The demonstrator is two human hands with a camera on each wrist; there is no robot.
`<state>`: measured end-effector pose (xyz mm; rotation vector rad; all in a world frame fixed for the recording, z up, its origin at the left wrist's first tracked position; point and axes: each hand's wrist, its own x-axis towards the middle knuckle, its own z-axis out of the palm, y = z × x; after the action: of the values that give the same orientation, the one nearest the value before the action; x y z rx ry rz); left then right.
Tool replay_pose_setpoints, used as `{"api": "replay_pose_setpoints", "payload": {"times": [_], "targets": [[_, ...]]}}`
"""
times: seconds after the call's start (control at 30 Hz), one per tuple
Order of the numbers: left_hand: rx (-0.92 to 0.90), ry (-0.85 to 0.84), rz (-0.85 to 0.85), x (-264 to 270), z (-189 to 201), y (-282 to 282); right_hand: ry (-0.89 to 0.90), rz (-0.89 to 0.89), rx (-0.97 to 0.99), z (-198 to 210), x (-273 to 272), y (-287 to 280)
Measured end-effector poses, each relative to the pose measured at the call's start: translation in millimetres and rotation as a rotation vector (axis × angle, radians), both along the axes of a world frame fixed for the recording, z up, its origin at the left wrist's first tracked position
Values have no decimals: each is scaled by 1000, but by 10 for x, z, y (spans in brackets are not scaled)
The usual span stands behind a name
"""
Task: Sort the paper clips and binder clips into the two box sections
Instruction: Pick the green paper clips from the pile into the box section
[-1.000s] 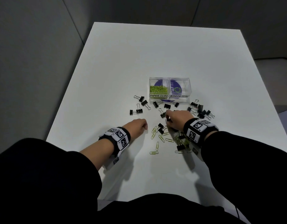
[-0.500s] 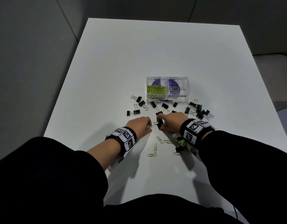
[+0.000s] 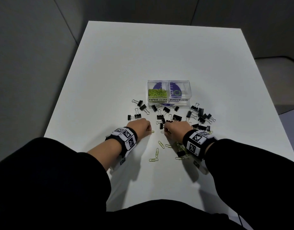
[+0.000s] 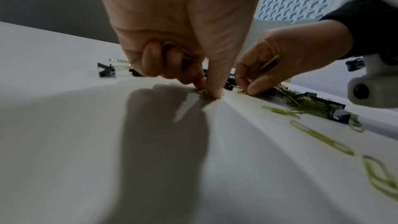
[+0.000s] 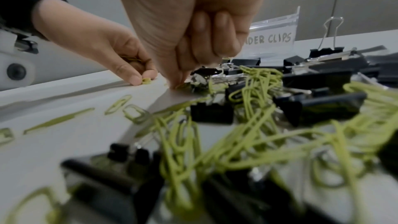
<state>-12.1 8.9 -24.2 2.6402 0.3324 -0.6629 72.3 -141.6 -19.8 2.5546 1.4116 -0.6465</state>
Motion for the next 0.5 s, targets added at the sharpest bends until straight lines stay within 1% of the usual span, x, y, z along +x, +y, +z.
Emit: {"api": "replay_pose_setpoints", "payload": {"times": [0.13,0.23,0.4,0.5], "targets": [[20,14,-77,-6,-8,-11,17,39,-6,-5,-5,13],[-13,-22,-80,-43,-10,-5,30,53,31,15,-4,-14],[-104,-15,-20,-128,10,-15,155,-100,106,153,-7,-73],[-160,22,-14,-175,42,-41,220,-134,97,175,-6,-129]]}}
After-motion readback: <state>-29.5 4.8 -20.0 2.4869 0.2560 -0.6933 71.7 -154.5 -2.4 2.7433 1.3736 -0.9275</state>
